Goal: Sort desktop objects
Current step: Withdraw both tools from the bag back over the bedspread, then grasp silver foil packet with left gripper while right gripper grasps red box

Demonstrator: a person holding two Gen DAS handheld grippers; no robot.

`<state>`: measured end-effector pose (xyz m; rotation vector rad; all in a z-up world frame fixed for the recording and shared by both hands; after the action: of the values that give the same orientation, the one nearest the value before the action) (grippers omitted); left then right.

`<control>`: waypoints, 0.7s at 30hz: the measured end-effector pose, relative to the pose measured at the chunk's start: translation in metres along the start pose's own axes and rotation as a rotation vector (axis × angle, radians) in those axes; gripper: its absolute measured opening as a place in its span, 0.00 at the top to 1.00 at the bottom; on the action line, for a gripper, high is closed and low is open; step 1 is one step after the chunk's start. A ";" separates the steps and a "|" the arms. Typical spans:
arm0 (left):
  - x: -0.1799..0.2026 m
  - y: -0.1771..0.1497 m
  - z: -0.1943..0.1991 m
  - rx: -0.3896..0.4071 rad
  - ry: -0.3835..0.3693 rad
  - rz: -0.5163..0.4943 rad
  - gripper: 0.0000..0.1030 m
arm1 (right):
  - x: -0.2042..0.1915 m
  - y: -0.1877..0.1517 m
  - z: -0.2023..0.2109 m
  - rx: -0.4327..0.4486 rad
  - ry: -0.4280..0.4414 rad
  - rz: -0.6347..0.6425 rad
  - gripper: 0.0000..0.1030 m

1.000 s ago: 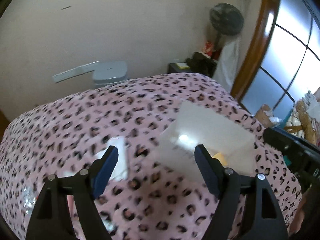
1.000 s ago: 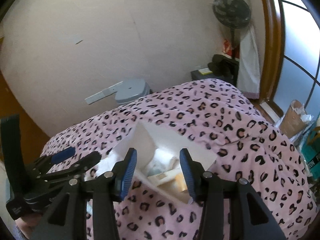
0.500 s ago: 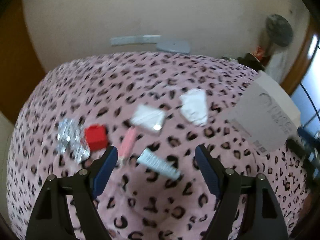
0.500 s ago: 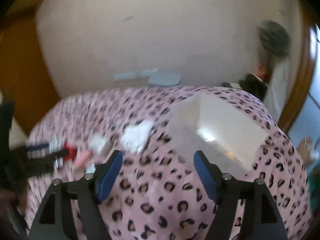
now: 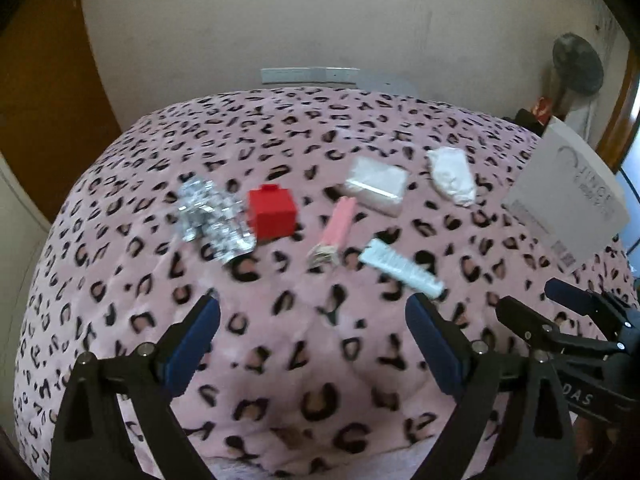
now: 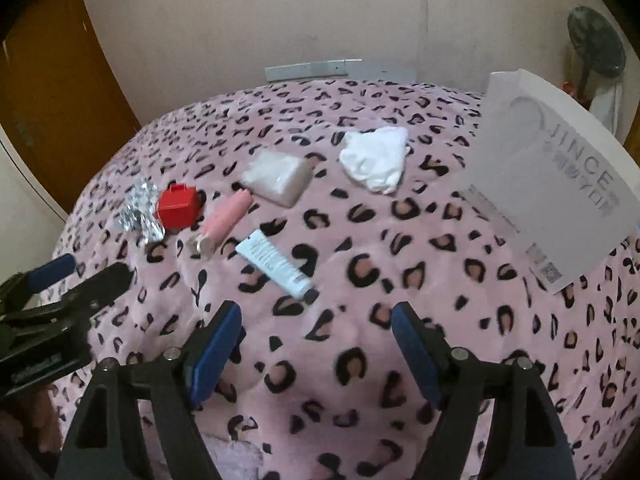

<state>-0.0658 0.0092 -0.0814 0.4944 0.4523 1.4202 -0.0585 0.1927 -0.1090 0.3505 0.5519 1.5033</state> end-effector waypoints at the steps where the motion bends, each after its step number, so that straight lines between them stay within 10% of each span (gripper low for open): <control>1: -0.005 -0.003 -0.001 -0.006 -0.003 0.010 0.08 | -0.004 -0.002 -0.003 -0.005 0.000 0.006 0.23; 21: -0.102 0.005 -0.058 -0.073 0.050 0.215 0.08 | -0.044 0.018 -0.041 -0.051 0.165 -0.068 0.23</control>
<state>-0.1133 -0.0890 -0.1258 0.4596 0.3942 1.6531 -0.0946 0.1449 -0.1276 0.1668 0.6483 1.4860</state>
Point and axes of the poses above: each gripper's, at about its wrist camera, not at the fingertips, and z roughly against the way its jaws point, x to its right, y to its top, the point moved 10 cm from there along -z, roughly the way its jaws point, and after that the axes turned 1 degree about -z, right-handed, at the moved point
